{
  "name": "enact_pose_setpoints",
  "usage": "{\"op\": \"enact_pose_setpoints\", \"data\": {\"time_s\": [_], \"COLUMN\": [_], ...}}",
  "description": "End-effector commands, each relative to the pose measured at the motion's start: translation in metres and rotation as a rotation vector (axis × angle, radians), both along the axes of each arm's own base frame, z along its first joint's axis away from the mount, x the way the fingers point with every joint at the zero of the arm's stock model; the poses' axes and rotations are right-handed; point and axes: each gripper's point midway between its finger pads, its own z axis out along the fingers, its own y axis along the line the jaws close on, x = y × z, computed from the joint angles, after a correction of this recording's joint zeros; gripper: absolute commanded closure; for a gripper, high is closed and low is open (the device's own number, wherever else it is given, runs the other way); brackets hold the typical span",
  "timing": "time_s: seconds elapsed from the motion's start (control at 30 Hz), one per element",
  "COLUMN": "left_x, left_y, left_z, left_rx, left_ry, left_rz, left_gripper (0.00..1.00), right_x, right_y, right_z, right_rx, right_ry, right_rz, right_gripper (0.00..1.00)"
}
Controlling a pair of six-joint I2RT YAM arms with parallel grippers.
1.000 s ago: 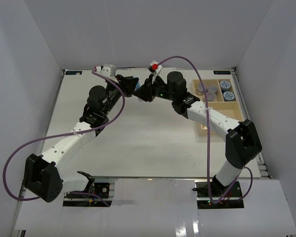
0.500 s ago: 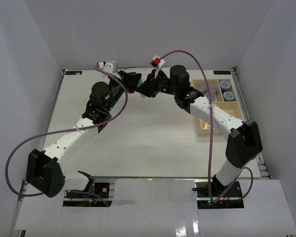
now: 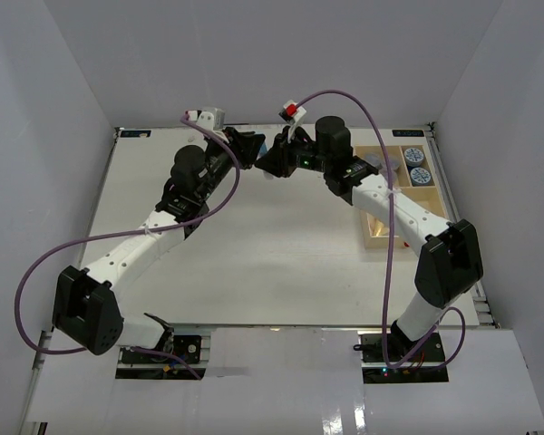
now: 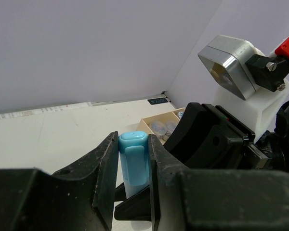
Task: Sort the stationery into containers
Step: Close the pen cap on the pen.
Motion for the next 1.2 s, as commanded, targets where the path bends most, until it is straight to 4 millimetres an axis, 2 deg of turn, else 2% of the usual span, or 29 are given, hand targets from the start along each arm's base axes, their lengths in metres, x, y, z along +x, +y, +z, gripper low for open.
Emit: {"op": "enact_pose_setpoints", "data": {"time_s": [0.0, 0.2, 0.27, 0.33, 0.43, 0.5, 0.57, 0.63, 0.67, 0.73, 0.77, 0.83, 0.87, 0.9, 0.97, 1.0, 1.07, 1.1, 1.13, 1.17], "left_x": [-0.096, -0.094, -0.098, -0.103, -0.098, -0.095, -0.091, -0.084, -0.079, -0.069, -0.065, -0.058, -0.055, -0.051, -0.047, -0.044, -0.037, -0.033, -0.027, -0.024], "left_y": [-0.040, -0.036, -0.040, -0.044, -0.043, -0.040, -0.037, -0.034, -0.031, -0.027, -0.024, -0.021, -0.019, -0.019, -0.018, -0.017, -0.016, -0.015, -0.013, -0.012], "left_z": [-0.208, -0.198, -0.201, -0.210, -0.208, -0.202, -0.192, -0.176, -0.169, -0.148, -0.136, -0.113, -0.102, -0.088, -0.073, -0.066, -0.042, -0.035, -0.016, -0.007], "left_rx": [0.334, 0.332, 0.331, 0.342, 0.347, 0.346, 0.340, 0.331, 0.331, 0.314, 0.304, 0.288, 0.280, 0.272, 0.257, 0.251, 0.225, 0.219, 0.201, 0.191], "left_ry": [0.642, 0.613, 0.624, 0.652, 0.645, 0.624, 0.595, 0.562, 0.546, 0.497, 0.470, 0.419, 0.394, 0.362, 0.331, 0.317, 0.274, 0.262, 0.228, 0.213], "left_rz": [-0.356, -0.332, -0.355, -0.378, -0.349, -0.322, -0.294, -0.269, -0.241, -0.206, -0.186, -0.166, -0.154, -0.146, -0.133, -0.123, -0.102, -0.089, -0.076, -0.068], "left_gripper": [1.00, 1.00, 1.00, 1.00, 1.00, 1.00, 0.97, 0.91, 0.88, 0.79, 0.77, 0.70, 0.68, 0.60, 0.53, 0.50, 0.43, 0.41, 0.37, 0.35], "right_x": [-0.038, -0.040, -0.035, -0.036, -0.036, -0.040, -0.040, -0.047, -0.045, -0.051, -0.050, -0.053, -0.052, -0.054, -0.056, -0.056, -0.055, -0.056, -0.056, -0.057], "right_y": [-0.039, -0.043, -0.044, -0.046, -0.043, -0.044, -0.042, -0.041, -0.039, -0.041, -0.039, -0.039, -0.037, -0.036, -0.036, -0.034, -0.033, -0.033, -0.033, -0.034], "right_z": [0.258, 0.258, 0.253, 0.261, 0.260, 0.254, 0.239, 0.231, 0.214, 0.206, 0.190, 0.178, 0.162, 0.156, 0.146, 0.127, 0.111, 0.094, 0.085, 0.076], "right_rx": [0.464, 0.443, 0.436, 0.444, 0.424, 0.418, 0.406, 0.399, 0.384, 0.390, 0.376, 0.365, 0.354, 0.350, 0.345, 0.329, 0.316, 0.299, 0.292, 0.286], "right_ry": [-0.691, -0.708, -0.701, -0.716, -0.710, -0.705, -0.680, -0.670, -0.630, -0.620, -0.581, -0.555, -0.515, -0.500, -0.479, -0.439, -0.403, -0.364, -0.345, -0.329], "right_rz": [-0.028, -0.027, -0.046, -0.037, -0.018, -0.008, 0.006, 0.028, 0.034, 0.046, 0.053, 0.067, 0.073, 0.078, 0.079, 0.079, 0.078, 0.078, 0.080, 0.080], "right_gripper": [0.92, 0.92, 0.92, 0.92, 0.92, 0.92, 0.92, 0.92, 0.92, 0.92, 0.92, 0.92, 0.92, 0.92, 0.92, 0.92, 0.92, 0.92, 0.92, 0.92]}}
